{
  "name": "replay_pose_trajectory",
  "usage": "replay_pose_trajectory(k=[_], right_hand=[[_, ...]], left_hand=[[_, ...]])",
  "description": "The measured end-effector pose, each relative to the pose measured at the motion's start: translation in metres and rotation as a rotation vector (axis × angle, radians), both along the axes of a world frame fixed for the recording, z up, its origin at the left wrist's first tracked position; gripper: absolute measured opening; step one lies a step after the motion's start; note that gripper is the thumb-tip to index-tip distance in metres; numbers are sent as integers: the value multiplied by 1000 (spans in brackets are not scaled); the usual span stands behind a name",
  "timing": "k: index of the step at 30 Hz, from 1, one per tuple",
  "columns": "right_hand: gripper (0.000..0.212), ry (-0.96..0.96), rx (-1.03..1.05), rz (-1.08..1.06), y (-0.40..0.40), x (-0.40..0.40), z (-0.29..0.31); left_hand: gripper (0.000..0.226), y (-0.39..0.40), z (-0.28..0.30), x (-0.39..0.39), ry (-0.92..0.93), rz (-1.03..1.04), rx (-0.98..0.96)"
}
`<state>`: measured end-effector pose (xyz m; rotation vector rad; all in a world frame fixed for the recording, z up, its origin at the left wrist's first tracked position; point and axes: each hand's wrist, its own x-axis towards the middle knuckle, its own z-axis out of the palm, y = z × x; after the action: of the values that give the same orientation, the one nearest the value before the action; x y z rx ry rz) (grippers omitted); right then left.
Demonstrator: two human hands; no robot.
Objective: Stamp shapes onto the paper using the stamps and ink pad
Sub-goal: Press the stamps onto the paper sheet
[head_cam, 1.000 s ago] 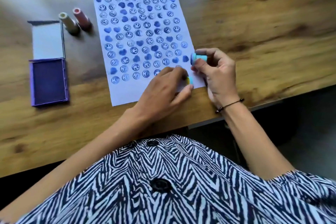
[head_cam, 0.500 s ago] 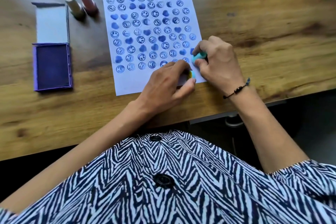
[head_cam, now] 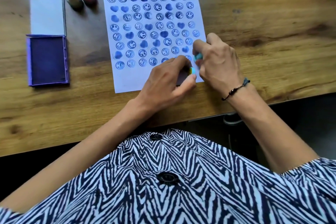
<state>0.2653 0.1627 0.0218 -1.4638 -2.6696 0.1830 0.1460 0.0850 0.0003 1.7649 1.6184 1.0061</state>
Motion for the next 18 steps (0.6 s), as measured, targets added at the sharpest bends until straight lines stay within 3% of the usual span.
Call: replay_pose_trajectory(k=[12,15,18], right_hand=[[18,25,-44,-53,-3,-3,4],[17,252,-111,-172,-1,7,13],[15,479,-51,-308,-3,22,28]], left_hand=[[46,1,-2,0,3,4,17],[49,-1,-2,0,16,-6,31],[50,-1,-3,0,9,-4,29]])
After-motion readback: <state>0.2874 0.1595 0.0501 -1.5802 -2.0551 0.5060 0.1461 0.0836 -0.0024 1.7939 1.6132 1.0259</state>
